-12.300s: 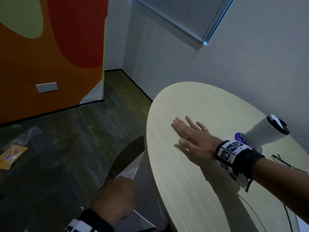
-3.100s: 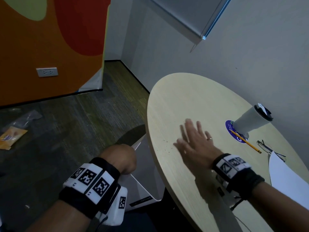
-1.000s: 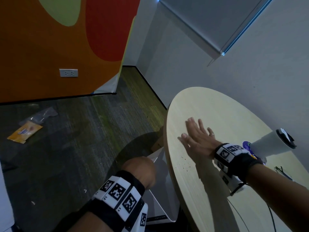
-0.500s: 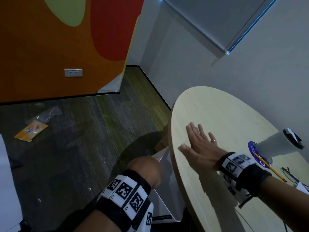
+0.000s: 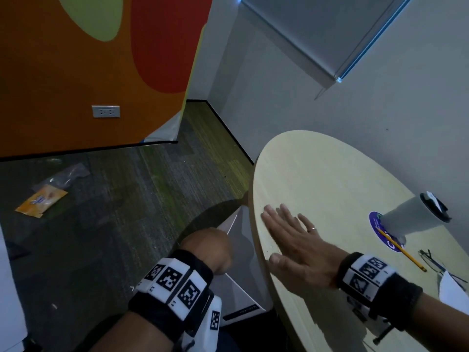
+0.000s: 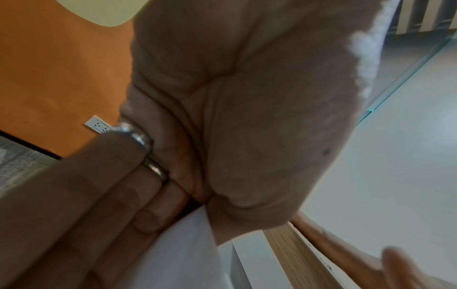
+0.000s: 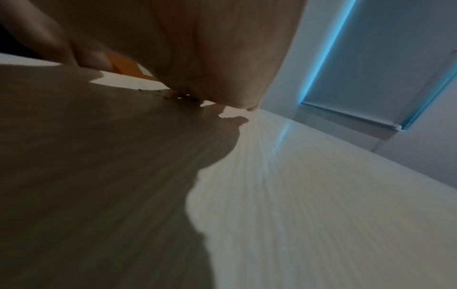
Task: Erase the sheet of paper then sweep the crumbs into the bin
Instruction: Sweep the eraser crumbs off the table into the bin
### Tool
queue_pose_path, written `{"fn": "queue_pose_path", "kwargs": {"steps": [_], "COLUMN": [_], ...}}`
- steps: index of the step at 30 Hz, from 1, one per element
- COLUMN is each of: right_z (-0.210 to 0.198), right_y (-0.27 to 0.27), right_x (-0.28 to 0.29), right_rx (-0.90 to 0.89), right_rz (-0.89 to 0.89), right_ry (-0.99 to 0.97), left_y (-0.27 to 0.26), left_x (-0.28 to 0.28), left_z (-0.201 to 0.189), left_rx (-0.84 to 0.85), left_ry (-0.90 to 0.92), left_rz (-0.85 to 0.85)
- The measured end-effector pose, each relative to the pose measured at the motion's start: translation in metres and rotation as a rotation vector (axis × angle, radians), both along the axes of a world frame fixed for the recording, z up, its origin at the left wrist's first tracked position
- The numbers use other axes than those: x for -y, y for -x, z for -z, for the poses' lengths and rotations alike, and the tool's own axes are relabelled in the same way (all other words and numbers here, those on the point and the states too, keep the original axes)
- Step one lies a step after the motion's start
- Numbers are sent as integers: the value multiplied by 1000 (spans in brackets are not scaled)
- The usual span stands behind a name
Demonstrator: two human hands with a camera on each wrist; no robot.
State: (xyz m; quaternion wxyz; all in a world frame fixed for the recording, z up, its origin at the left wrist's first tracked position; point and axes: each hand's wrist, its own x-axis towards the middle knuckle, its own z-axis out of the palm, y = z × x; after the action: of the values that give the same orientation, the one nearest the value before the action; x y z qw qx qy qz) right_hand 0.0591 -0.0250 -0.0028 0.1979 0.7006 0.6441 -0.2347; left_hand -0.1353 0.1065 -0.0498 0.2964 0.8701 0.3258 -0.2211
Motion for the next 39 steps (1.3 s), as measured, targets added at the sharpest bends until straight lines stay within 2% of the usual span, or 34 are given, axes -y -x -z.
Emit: {"fn": "queue_pose_path", "kwargs": {"steps": [2, 5, 6, 8, 12, 14, 17, 18, 23, 26, 28, 31, 32, 34, 36, 39], "right_z": [-3, -6, -6, -3, 1, 2, 2, 4, 3, 0, -2, -6, -8, -12, -11, -5], "right_y": [-8, -31, -32, -20, 10, 1, -11, -8, 27, 18, 18, 37, 40, 32, 9, -6], "right_x": [-2, -7, -8, -4, 6, 2, -4, -4, 5, 1, 1, 13, 18, 25, 31, 37], "right_rx": [16, 98, 118, 113, -10, 19, 86, 88, -57, 28, 88, 37, 5, -27, 31, 120], "right_rz": [4, 174, 182, 99, -101, -68, 89, 81, -138, -33, -15, -238, -261, -146, 78, 303], "right_ry": [-36, -72, -53, -6, -13, -63, -77, -68, -59, -107, -56, -14, -23, -94, -130, -53], "left_y": [0, 0, 0, 0, 0, 1, 1, 2, 3, 4, 4, 3, 3, 2, 2, 2], "left_x": [-1, -1, 0, -1, -3, -3, -1, -1, -3, -2, 0, 0, -1, -3, -3, 0], "left_z": [-1, -2, -2, 0, 3, 2, -2, -3, -6, -5, -5, -6, -5, -4, -2, -2], "left_rx": [-7, -15, -17, -19, -4, -12, -16, -17, -3, 8, 7, -6, -12, -1, 1, -1], "left_ry": [4, 12, 14, 12, -1, 1, 0, 1, -8, -21, -34, -45, -46, -42, -29, -28], "left_rz": [-8, -5, -2, 6, 14, 19, 17, 17, 3, 18, 32, 54, 57, 51, 46, 40]}}
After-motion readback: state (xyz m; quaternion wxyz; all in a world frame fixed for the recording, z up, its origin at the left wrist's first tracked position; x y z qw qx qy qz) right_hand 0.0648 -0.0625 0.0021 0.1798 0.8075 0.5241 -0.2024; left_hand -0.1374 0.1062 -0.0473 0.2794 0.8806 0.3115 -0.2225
